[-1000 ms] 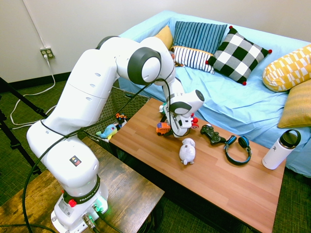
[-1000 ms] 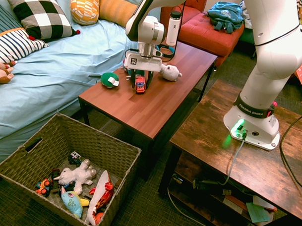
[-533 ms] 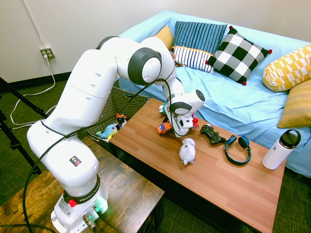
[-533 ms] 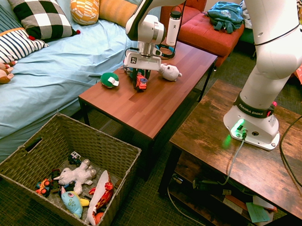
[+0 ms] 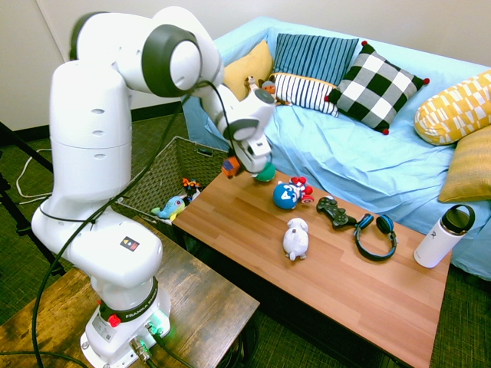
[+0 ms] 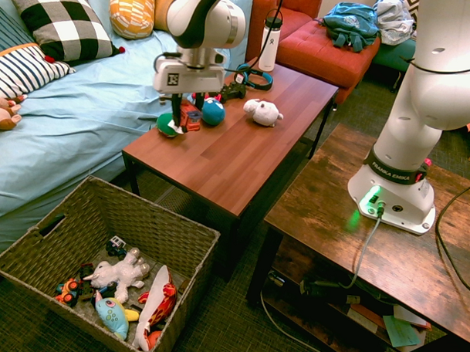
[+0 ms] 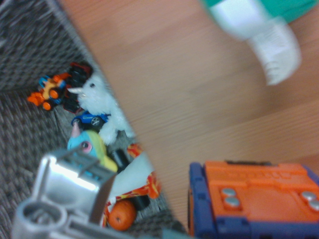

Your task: Put the toy car in the basket

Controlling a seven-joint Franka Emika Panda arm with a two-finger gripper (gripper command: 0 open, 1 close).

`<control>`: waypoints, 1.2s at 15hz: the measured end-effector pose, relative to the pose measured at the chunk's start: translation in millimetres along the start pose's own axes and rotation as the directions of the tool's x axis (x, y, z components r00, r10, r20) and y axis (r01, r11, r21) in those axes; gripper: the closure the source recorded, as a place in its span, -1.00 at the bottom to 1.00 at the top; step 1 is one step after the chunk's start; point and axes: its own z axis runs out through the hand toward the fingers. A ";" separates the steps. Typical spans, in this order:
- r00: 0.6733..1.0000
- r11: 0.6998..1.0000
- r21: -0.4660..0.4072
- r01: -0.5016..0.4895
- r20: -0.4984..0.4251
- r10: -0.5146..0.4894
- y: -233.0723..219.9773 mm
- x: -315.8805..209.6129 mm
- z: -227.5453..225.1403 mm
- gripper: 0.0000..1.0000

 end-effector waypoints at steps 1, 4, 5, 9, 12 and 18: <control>0.999 0.999 -0.024 0.030 -0.026 -0.031 -21.4 -36.5 -2.4 1.00; 0.994 0.991 -0.094 0.099 -0.033 -0.103 -78.6 -93.9 16.0 -1.00; 0.993 0.987 -0.119 0.111 -0.026 -0.115 -92.9 -96.7 29.8 -1.00; 0.990 0.977 -0.160 0.141 -0.006 -0.144 -139.6 -92.5 55.6 -1.00; 0.989 0.977 -0.154 0.148 -0.001 -0.150 -148.9 -94.6 51.9 -1.00; 0.992 0.983 -0.136 0.127 -0.006 -0.128 -131.9 -70.0 48.9 -1.00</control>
